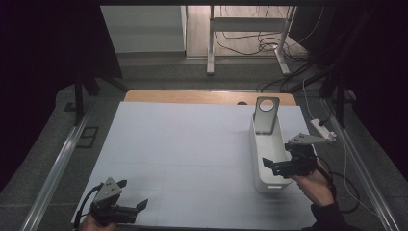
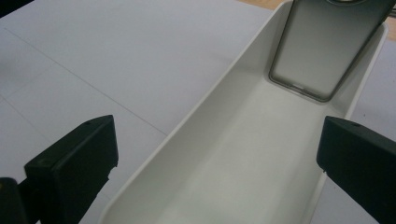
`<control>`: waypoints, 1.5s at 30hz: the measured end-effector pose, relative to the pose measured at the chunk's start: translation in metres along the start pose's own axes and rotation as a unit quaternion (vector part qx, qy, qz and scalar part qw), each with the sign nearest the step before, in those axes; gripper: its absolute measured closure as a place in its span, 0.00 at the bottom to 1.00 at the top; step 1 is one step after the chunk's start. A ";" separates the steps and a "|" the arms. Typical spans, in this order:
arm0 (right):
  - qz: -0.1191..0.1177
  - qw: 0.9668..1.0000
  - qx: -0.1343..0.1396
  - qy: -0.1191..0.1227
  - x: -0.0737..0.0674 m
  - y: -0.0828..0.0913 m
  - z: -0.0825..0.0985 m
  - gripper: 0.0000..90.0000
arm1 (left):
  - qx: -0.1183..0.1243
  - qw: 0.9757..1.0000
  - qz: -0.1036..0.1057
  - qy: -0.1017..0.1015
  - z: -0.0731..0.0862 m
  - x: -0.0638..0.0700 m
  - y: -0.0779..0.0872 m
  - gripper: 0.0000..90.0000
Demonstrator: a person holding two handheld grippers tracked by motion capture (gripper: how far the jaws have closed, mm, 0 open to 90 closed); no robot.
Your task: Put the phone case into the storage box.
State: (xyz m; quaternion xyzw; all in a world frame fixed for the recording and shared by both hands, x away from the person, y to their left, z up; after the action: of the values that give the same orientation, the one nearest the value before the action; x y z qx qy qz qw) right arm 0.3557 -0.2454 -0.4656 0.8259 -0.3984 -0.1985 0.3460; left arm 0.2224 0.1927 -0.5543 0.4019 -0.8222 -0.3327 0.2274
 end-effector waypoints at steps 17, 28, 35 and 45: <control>0.014 1.000 -0.003 0.001 -0.006 0.014 0.026 0.00 | -0.002 1.000 0.000 0.000 0.000 0.000 0.000 0.00; 0.016 1.000 0.004 -0.012 -0.007 0.025 0.043 0.00 | -0.003 1.000 -0.001 0.001 0.000 0.000 -0.001 0.00; 0.026 1.000 0.000 -0.017 -0.006 0.028 0.056 0.00 | -0.003 1.000 -0.001 0.002 0.000 0.000 -0.001 0.00; 0.030 0.999 -0.002 -0.022 -0.005 0.031 0.068 0.00 | -0.004 1.000 -0.001 0.003 0.000 0.000 -0.001 0.01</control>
State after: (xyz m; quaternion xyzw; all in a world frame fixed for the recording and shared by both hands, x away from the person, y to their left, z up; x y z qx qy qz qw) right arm 0.2955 -0.2832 -0.4894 0.8082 -0.4303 -0.2067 0.3449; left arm 0.2231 0.1926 -0.5550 0.4026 -0.8201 -0.3346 0.2311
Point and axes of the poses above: each handheld gripper's, and its own axes: y roughly backward along the jaws, z roughly out of its underside, x roughly to its right, the point moved 8 cm from there along -y, roughly forward along the jaws, and after that the axes turned 8 degrees about -x, right-handed, at the moved point
